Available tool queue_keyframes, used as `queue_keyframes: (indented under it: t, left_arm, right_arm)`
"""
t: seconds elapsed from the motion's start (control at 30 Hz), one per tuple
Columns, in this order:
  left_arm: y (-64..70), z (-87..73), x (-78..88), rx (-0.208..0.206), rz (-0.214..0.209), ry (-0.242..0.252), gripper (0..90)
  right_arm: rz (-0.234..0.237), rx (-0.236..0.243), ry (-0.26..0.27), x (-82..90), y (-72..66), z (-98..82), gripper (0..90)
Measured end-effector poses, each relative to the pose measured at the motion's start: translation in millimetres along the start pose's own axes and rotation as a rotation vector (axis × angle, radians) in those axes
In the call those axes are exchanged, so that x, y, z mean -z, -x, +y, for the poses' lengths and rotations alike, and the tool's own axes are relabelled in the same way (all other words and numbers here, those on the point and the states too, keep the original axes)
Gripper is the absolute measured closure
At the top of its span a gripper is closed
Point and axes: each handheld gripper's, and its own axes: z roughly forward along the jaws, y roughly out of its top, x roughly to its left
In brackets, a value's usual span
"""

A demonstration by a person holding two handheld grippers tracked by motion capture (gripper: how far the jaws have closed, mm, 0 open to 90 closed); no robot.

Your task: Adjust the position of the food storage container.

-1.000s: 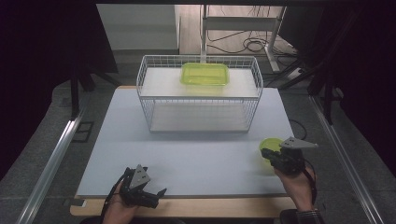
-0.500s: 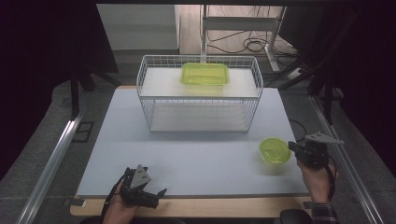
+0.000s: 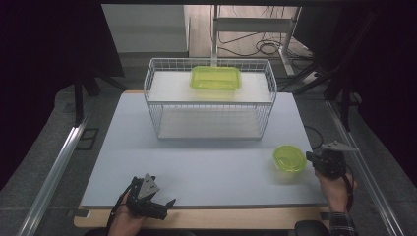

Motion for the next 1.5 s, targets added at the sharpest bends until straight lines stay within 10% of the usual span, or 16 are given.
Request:
queue_keyframes:
  t: [1.5]
  left_arm:
    - [1.7,0.2,-1.0,-0.022,-0.001,-0.017,0.0]
  right_arm:
    - [0.283,0.072,-0.076,-20.0,-95.8,10.5,89.1]
